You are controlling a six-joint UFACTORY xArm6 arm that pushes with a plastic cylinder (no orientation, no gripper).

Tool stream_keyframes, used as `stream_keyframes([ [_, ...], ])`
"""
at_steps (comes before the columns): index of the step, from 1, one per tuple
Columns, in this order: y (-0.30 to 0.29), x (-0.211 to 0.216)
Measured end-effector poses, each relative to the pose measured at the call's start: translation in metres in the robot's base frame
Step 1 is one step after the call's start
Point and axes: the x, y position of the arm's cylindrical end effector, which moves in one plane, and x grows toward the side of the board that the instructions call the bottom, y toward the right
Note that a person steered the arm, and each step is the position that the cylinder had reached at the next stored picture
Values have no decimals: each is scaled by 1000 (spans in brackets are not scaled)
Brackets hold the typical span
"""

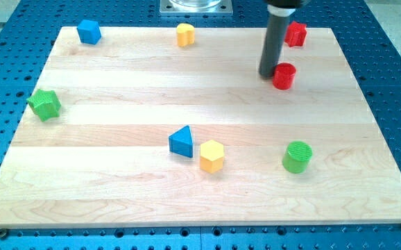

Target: Place your arm at the top of the green circle

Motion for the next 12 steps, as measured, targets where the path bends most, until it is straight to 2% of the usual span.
stream_keyframes([
  [1,40,22],
  [2,53,58],
  [3,54,48],
  [4,115,36],
  [5,194,54],
  [8,171,92],
  [12,150,105],
])
